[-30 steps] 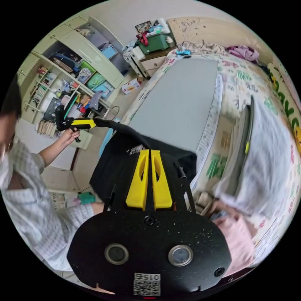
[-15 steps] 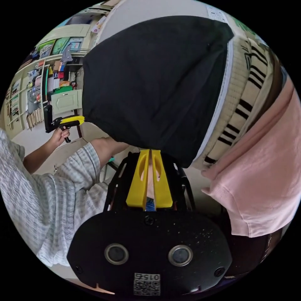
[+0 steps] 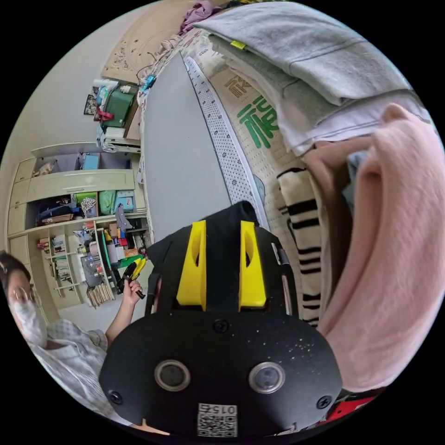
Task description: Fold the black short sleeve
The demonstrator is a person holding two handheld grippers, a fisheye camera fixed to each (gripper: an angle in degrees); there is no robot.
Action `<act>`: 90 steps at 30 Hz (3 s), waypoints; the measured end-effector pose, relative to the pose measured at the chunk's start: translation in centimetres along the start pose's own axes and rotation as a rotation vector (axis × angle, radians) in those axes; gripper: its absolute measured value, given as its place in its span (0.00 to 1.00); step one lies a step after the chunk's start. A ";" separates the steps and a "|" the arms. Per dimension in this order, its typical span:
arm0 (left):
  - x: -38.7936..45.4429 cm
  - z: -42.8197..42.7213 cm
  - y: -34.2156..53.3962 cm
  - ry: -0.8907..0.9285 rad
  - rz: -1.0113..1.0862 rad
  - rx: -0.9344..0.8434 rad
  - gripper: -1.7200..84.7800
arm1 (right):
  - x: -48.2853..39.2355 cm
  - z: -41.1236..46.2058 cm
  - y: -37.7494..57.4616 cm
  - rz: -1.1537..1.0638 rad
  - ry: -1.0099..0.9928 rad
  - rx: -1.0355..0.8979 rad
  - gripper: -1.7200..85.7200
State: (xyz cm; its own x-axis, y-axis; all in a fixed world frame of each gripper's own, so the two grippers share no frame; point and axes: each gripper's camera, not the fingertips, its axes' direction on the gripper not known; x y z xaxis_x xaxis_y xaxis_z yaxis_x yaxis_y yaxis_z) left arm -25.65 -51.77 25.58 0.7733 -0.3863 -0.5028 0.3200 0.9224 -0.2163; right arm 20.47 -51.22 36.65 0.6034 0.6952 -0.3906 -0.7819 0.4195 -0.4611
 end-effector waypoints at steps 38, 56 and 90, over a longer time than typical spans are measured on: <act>34.5 30.2 1.9 0.028 0.988 -0.469 0.14 | 16.2 8.9 14.9 0.077 0.230 -0.130 0.17; 41.1 42.9 2.2 -0.188 1.052 -0.743 0.04 | 21.0 13.4 15.1 0.059 0.125 -0.158 0.03; 3.7 14.3 -6.5 0.222 0.192 -0.130 0.13 | 2.2 35.8 16.2 -0.484 -0.045 -0.623 0.02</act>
State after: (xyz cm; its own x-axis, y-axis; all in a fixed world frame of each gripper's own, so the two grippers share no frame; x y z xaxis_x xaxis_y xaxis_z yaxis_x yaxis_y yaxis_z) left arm -17.00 -59.16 37.12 0.6701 -0.2105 -0.7118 0.0963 0.9755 -0.1979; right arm 3.52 -21.93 56.85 0.8371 0.5471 -0.0058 -0.1940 0.2869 -0.9381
